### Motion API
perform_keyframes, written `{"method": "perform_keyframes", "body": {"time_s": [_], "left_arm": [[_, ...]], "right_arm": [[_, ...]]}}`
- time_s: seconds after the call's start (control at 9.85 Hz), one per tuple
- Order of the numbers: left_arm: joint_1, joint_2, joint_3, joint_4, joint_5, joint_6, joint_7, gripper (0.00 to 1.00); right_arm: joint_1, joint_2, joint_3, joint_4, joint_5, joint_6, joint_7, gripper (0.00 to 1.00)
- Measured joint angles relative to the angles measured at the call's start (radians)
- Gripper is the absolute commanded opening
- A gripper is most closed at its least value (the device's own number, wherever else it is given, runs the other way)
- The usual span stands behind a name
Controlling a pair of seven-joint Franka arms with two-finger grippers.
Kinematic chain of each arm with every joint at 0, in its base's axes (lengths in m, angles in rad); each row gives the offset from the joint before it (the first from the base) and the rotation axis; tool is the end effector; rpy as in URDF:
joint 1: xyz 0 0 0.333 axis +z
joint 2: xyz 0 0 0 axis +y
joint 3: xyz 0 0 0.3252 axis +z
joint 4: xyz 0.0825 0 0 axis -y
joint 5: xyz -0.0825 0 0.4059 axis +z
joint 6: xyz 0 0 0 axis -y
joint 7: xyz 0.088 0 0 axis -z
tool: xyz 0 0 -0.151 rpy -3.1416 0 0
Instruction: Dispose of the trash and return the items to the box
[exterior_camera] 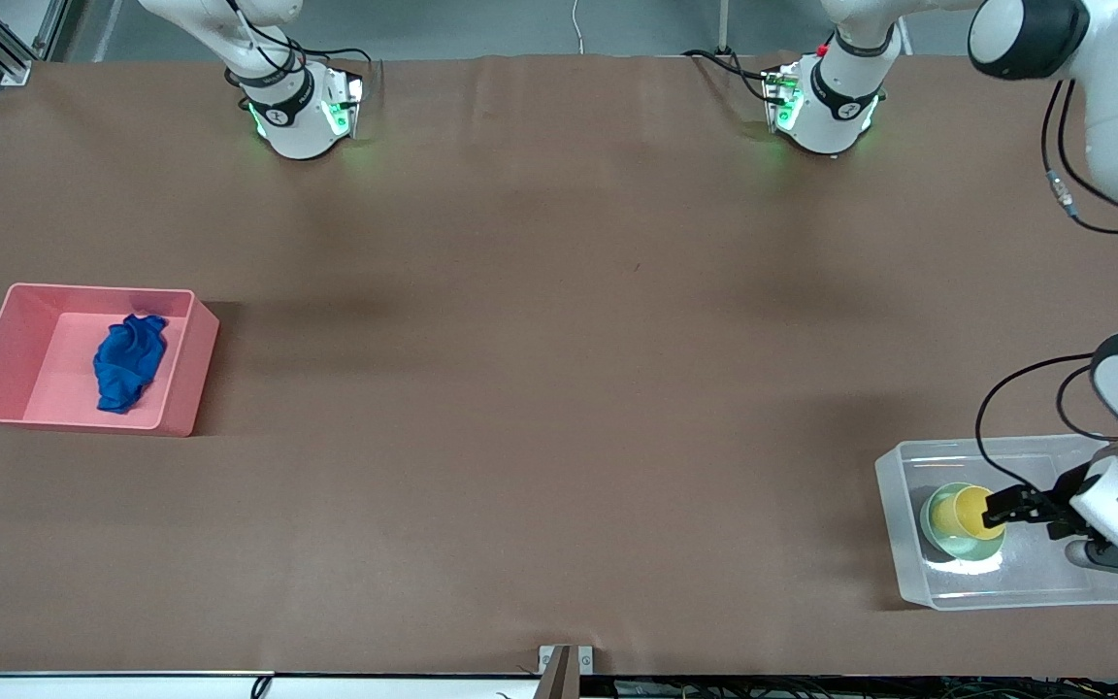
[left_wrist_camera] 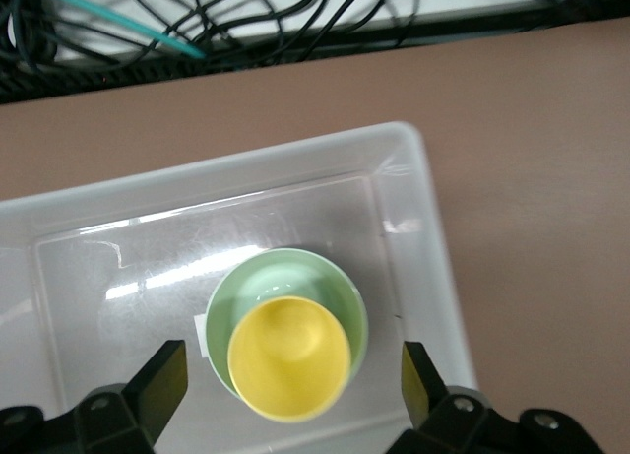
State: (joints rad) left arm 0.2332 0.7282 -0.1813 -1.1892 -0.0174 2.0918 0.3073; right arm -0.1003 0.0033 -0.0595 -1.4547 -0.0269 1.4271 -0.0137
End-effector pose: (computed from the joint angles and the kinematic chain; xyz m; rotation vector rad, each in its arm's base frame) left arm 0.7970 0.0763 0.3338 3.0153 -0.2900 0.3126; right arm 0.5531 -0.0935 0.6320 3.1084 -0.2329 -0.0516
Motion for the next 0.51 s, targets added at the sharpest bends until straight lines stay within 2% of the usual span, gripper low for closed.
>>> {"method": "perform_keyframes", "body": {"time_s": [0.2,0.51], "left_arm": [[-0.004,-0.124,-0.034,-0.03,0.0,-0.127,-0.043,0.97],[-0.006,-0.349,-0.088,-0.193,0.0,-0.218,-0.122,0.99]], "right_arm": [[0.0,0.0,0.0,0.0,0.0,0.0,0.0,1.0],[0.0,0.0,0.0,0.0,0.0,0.0,-0.002,1.0]]}}
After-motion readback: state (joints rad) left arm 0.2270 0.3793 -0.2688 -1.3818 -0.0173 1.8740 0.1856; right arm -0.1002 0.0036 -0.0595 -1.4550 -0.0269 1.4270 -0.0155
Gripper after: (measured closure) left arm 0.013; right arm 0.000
